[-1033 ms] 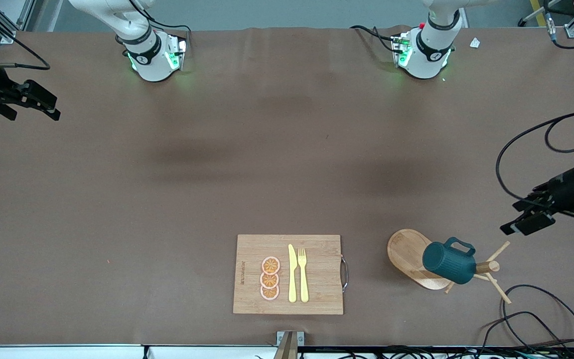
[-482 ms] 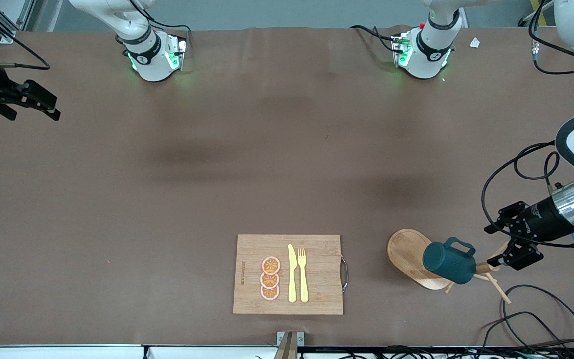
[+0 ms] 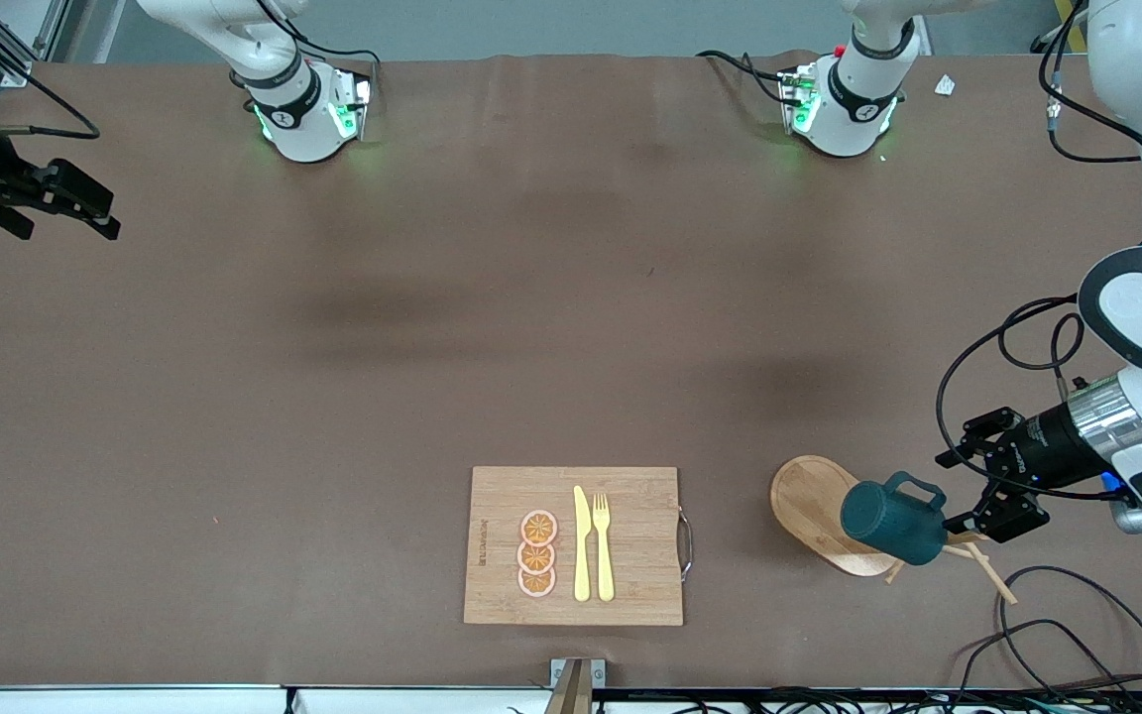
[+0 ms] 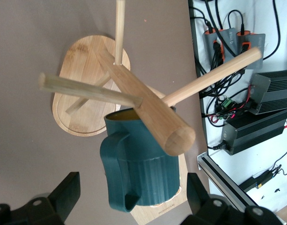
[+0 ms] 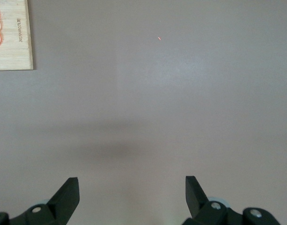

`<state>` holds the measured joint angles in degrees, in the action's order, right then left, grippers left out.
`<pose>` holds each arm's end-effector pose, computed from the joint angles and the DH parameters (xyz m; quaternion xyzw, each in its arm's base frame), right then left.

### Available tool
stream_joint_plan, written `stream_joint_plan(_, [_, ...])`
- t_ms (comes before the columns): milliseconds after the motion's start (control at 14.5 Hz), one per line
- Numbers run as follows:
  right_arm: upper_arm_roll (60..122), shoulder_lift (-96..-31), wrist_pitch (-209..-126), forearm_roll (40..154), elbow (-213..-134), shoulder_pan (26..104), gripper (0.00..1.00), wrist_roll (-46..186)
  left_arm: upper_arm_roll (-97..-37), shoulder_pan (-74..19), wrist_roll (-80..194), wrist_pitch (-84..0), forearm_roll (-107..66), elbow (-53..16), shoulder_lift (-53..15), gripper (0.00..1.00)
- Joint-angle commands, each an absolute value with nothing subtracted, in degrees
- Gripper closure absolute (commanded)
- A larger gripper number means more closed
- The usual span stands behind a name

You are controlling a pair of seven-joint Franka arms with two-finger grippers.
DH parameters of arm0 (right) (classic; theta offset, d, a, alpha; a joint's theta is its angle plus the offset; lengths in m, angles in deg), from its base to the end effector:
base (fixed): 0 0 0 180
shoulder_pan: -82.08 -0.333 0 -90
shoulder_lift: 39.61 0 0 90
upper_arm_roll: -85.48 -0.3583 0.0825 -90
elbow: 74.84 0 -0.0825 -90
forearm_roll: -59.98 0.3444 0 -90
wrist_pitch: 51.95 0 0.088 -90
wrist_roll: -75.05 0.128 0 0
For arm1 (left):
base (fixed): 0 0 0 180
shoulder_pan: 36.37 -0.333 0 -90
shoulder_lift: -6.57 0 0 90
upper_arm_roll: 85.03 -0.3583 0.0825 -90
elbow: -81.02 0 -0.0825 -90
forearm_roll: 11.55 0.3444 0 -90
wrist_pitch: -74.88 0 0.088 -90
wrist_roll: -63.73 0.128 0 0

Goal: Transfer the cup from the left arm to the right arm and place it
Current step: 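Reach the left gripper to the teal mug on the wooden stand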

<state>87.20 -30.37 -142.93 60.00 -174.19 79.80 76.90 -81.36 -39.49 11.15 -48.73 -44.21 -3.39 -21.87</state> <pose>0.4584 0.0032 0.6551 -0.9999 0.0111 -0.0075 0.0027 0.7063 -0.0290 0.4517 0.7941 0.5411 -0.0372 0.2743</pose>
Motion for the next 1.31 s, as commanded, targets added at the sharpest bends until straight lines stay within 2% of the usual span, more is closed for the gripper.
stream_joint_plan(0, [87.1, -29.9, -142.6, 60.9, -174.3, 80.0, 0.00, 77.0, -81.2, -39.4, 10.6, -49.0, -48.1, -2.6, -23.3, 0.00])
stream_joint_plan(1239, [87.1, -29.9, -142.6, 60.9, -174.2, 80.1, 0.00, 76.9, -80.3, -37.7, 11.4, -57.5, -48.8, -2.0, -28.3, 0.00])
